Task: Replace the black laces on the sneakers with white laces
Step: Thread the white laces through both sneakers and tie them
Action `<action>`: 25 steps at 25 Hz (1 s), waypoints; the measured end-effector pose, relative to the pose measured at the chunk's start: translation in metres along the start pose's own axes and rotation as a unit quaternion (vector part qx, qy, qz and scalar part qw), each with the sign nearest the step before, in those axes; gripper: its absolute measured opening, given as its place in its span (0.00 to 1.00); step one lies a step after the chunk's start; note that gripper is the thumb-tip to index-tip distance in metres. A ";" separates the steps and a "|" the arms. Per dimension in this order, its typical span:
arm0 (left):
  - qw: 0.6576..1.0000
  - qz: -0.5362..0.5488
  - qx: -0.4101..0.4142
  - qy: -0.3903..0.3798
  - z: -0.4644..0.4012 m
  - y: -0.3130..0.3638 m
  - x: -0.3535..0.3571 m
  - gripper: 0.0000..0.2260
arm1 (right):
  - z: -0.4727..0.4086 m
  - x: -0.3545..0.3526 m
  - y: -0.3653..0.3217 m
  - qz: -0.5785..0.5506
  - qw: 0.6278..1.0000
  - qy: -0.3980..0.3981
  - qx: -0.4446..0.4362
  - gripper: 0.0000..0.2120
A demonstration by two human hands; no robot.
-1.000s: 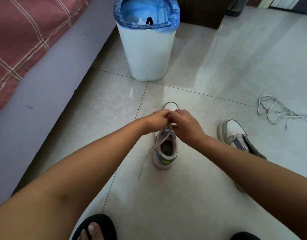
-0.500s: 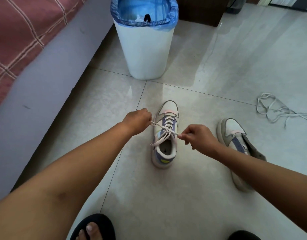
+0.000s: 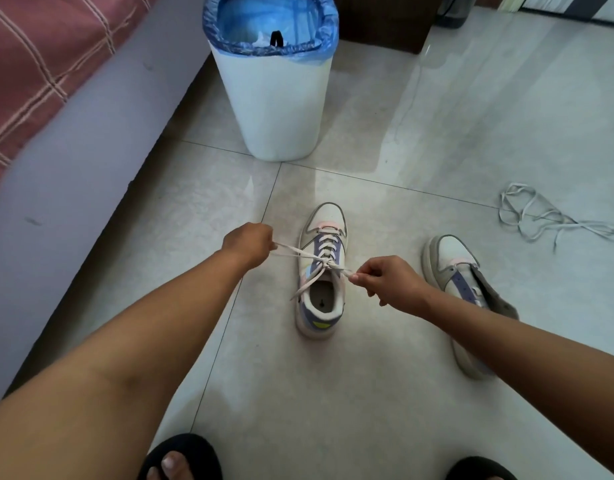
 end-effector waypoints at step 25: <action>0.915 0.235 0.237 -0.225 0.080 0.053 0.009 0.05 | -0.011 -0.002 0.003 -0.069 0.996 0.050 0.001 0.08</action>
Point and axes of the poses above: each hand's wrist, its own z-axis away from the middle knuckle, its own x-axis out of the palm, y = z × x, the point moved 7 cm from there along -z, towards the middle knuckle, and after that the axes turned 9 degrees about -x, right-handed, at the moved point
